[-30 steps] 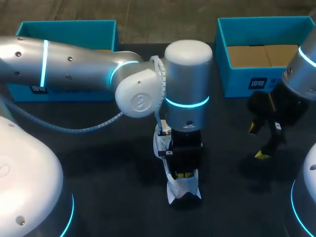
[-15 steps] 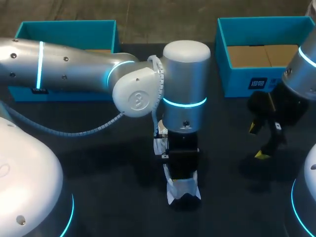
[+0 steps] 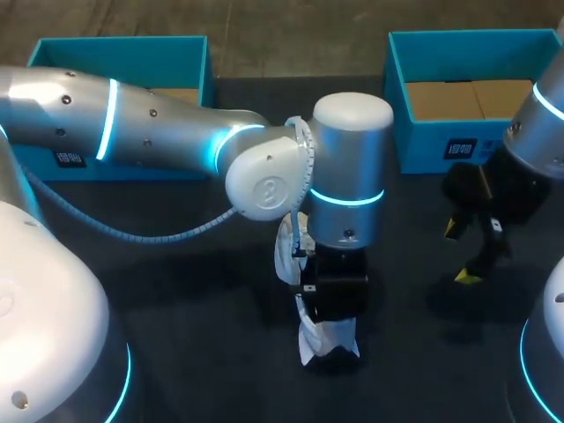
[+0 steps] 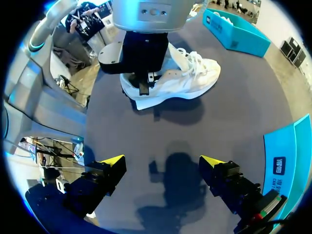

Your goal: Take the shoe out of the shoebox, open the shoe tongue, remove and reinsert the insole, then place the shoe into the shoebox

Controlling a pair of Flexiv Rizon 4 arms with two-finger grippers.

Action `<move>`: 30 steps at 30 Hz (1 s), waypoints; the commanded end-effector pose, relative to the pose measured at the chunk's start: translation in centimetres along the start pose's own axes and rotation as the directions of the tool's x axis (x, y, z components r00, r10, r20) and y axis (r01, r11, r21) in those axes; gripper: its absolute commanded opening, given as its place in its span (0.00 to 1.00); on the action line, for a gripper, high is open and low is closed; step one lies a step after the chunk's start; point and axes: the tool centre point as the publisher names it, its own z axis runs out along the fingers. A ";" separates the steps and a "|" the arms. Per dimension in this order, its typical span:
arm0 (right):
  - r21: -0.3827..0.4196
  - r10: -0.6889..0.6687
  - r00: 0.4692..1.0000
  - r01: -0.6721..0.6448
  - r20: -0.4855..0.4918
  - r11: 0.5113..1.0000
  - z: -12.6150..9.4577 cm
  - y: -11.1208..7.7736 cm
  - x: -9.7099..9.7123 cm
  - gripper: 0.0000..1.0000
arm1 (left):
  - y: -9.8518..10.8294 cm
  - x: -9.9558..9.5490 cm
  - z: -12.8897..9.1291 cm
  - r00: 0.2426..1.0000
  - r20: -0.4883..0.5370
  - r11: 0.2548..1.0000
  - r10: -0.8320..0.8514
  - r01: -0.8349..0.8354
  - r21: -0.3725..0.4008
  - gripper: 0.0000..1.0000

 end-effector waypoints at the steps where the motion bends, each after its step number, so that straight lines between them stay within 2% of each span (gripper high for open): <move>1: 0.002 0.000 1.000 0.000 0.001 1.000 0.1 0.0 0.0 1.00 | 0.1 -0.2 1.4 1.000 0.028 0.999 0.006 -0.005 -0.035 0.00; 11: 0.002 0.000 1.000 0.000 0.001 1.000 0.1 0.0 0.0 1.00 | -0.2 1.3 -1.3 0.998 0.067 0.997 0.012 -0.006 -0.082 0.00; 16: 0.002 0.000 1.000 0.000 0.001 1.000 0.1 0.0 0.0 1.00 | 0.0 1.4 -1.9 0.999 0.052 0.995 0.004 0.002 -0.102 0.00; 24: 0.002 0.000 1.000 0.000 0.001 1.000 0.1 0.0 0.0 1.00 | 0.0 0.7 -0.3 0.999 -0.035 0.997 -0.001 -0.002 -0.083 0.00; 30: 0.002 0.000 1.000 0.000 0.001 1.000 0.1 0.0 0.0 1.00 | 0.4 0.0 1.5 0.999 -0.041 0.998 -0.010 0.007 -0.067 0.00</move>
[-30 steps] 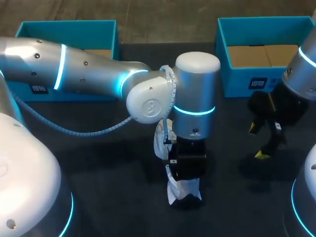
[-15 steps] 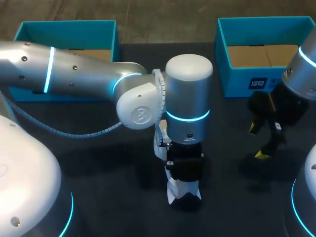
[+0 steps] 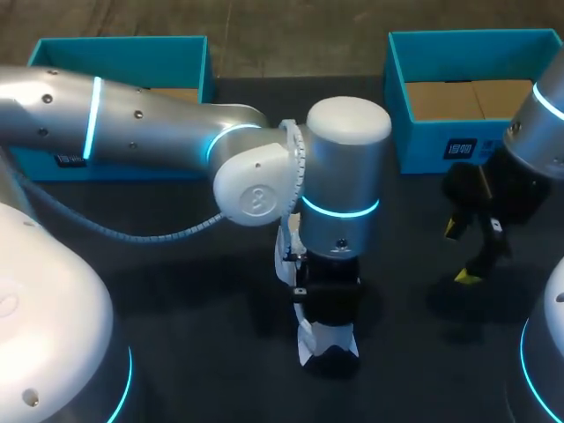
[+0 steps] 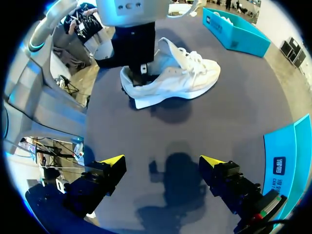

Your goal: Take the shoe out of the shoebox, open the shoe tongue, remove and reinsert the insole, then place the shoe into the shoebox

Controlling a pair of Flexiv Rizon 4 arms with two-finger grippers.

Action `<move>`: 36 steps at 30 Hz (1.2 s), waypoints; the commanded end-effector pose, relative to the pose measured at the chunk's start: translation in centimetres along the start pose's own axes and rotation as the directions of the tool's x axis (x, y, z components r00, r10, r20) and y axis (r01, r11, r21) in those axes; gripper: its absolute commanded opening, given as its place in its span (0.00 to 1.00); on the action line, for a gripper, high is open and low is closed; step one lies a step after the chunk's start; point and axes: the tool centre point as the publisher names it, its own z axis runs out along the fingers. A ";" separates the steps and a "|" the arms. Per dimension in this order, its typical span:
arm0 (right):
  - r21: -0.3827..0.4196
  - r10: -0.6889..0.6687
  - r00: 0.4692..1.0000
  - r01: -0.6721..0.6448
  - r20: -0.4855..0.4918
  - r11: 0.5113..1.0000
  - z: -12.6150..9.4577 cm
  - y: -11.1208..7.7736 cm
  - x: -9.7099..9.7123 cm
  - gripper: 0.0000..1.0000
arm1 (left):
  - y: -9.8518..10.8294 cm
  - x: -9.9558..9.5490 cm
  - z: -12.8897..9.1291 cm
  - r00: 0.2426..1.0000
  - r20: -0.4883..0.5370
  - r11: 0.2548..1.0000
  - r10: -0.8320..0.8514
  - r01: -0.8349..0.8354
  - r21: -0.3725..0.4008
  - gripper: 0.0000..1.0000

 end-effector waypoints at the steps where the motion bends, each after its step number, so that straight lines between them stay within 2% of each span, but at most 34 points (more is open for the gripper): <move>1: 0.002 0.000 1.000 0.000 0.000 1.000 0.1 0.0 0.0 1.00 | 0.4 -1.6 1.8 1.000 -0.018 1.000 -0.003 0.004 0.012 0.00; 4: 0.002 0.000 1.000 0.000 0.000 1.000 0.1 0.0 0.0 1.00 | 0.4 -1.6 1.7 1.000 -0.005 1.000 -0.011 0.011 0.009 0.00; 15: 0.002 0.000 1.000 0.000 0.000 1.000 0.1 0.0 0.0 1.00 | -0.8 -0.4 -2.4 0.995 0.095 0.998 -0.035 0.041 -0.058 0.00; 26: 0.002 0.000 1.000 0.000 0.000 1.000 0.1 0.0 0.0 1.00 | -1.2 -0.9 -5.4 0.982 0.175 0.991 -0.070 0.088 -0.100 0.00; 36: 0.002 0.000 1.000 0.000 0.000 1.000 0.1 0.0 0.0 1.00 | 0.7 -1.1 -6.2 0.976 0.180 0.982 -0.126 0.148 -0.117 0.00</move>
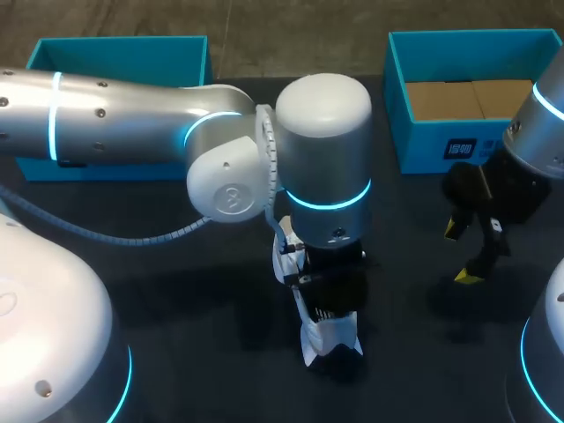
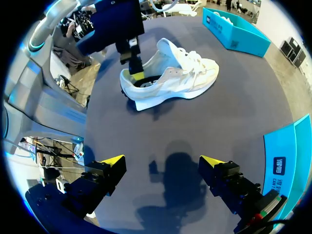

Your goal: Take the shoe out of the shoebox, open the shoe tongue, remove and reinsert the insole, then place the shoe into the shoebox

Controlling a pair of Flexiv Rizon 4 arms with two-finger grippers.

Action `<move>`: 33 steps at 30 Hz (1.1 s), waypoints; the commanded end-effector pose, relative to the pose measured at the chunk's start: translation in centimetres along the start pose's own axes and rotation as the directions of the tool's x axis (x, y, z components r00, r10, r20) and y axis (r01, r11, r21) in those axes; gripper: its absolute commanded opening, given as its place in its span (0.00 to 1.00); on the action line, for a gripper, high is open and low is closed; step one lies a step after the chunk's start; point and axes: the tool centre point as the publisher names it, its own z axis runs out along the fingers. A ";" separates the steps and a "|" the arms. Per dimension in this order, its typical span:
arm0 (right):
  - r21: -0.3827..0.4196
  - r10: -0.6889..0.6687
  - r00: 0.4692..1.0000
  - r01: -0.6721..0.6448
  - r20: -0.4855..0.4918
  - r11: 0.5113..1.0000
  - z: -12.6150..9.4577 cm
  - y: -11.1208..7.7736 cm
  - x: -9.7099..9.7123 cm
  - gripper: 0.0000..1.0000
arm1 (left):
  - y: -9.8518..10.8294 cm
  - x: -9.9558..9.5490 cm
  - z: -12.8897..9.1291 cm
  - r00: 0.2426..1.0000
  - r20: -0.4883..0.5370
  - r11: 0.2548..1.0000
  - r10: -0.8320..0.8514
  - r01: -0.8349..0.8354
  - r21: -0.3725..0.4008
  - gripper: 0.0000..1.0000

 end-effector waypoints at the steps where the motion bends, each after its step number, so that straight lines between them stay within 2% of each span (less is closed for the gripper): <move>1: 0.002 0.001 1.000 -0.001 0.001 1.000 0.1 0.0 0.0 1.00 | 0.9 -0.1 0.1 1.000 -0.011 1.000 -0.019 0.019 0.002 0.00; 12: 0.002 0.001 1.000 -0.001 0.001 1.000 0.1 0.0 0.0 1.00 | 2.4 -1.4 1.0 0.998 -0.045 0.999 -0.047 0.047 -0.017 0.00; 18: 0.002 0.001 1.000 -0.001 0.001 1.000 0.1 0.0 0.0 1.00 | 3.0 -1.2 1.2 0.996 -0.063 0.997 -0.069 0.068 -0.023 0.00; 26: 0.002 0.001 1.000 -0.001 0.001 1.000 0.1 0.0 0.0 1.00 | 4.1 0.5 1.2 0.989 -0.077 0.992 -0.128 0.126 -0.030 0.18; 28: 0.002 0.001 1.000 -0.001 0.001 1.000 0.1 0.0 0.0 1.00 | 4.1 0.7 1.1 0.988 -0.077 0.991 -0.130 0.128 -0.031 0.20; 31: 0.002 0.001 1.000 -0.001 0.001 1.000 0.1 0.0 0.0 1.00 | 4.1 1.0 0.9 0.988 -0.079 0.991 -0.135 0.133 -0.032 0.37; 32: 0.002 0.001 1.000 -0.001 0.001 1.000 0.1 0.0 0.0 1.00 | 4.1 1.1 0.8 0.987 -0.080 0.990 -0.137 0.135 -0.034 0.49; 33: 0.002 0.001 1.000 -0.001 0.001 1.000 0.1 0.0 0.0 1.00 | 4.1 1.1 0.8 0.987 -0.082 0.990 -0.139 0.136 -0.038 0.76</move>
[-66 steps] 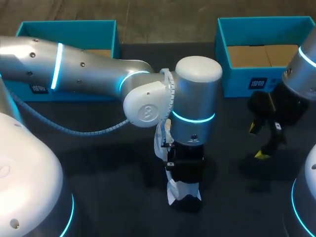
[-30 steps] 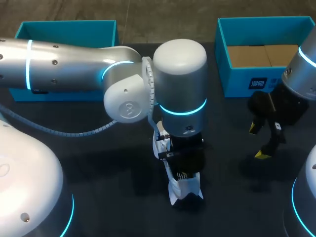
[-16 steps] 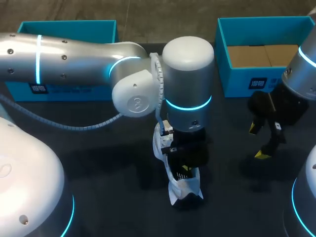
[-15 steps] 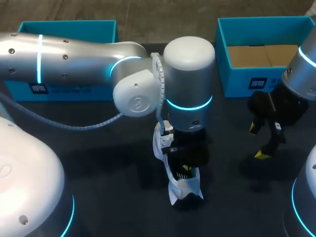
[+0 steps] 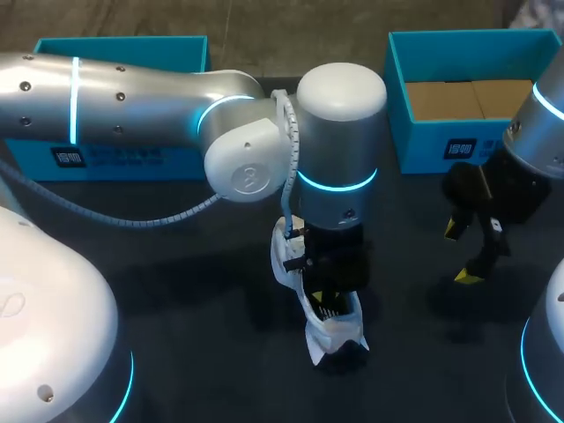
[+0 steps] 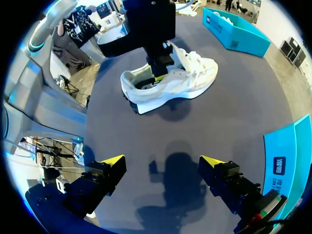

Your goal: Take the shoe out of the shoebox, open the shoe tongue, remove and reinsert the insole, then place the shoe into the shoebox

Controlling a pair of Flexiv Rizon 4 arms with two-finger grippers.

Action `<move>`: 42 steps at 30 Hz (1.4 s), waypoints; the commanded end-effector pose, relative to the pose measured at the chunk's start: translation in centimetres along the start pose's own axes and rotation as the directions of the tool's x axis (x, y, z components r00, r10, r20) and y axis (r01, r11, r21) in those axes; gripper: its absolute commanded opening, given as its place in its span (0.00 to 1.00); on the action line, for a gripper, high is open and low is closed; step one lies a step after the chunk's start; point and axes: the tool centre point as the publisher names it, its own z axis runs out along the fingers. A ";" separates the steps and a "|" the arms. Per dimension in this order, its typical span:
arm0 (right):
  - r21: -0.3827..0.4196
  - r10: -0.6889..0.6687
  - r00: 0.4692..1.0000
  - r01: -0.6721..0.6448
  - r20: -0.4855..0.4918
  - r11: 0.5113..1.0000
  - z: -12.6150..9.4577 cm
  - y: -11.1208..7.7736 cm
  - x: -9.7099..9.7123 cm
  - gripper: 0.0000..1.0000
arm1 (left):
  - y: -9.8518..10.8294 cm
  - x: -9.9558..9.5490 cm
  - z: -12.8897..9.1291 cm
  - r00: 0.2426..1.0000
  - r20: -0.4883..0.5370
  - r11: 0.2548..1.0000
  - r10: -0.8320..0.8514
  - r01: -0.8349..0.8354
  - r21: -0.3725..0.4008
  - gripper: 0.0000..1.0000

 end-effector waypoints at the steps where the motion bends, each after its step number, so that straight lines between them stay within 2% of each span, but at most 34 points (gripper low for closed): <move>1: 0.002 0.001 1.000 -0.001 0.001 1.000 0.1 0.0 0.0 1.00 | 0.1 0.6 -0.4 1.000 0.003 1.000 -0.003 0.003 -0.009 0.90; 2: 0.002 0.001 1.000 -0.001 0.001 1.000 0.1 0.0 0.0 1.00 | 0.1 0.6 -0.5 1.000 0.002 1.000 -0.004 0.004 -0.012 1.00; 22: 0.002 0.001 1.000 -0.001 0.001 1.000 0.1 0.0 0.0 1.00 | 0.7 0.8 -1.0 1.000 0.012 1.000 -0.019 0.019 -0.022 1.00; 42: 0.002 0.001 1.000 -0.001 0.001 1.000 0.1 0.0 0.0 1.00 | 3.6 1.4 -1.9 0.998 0.046 0.999 -0.051 0.051 -0.002 1.00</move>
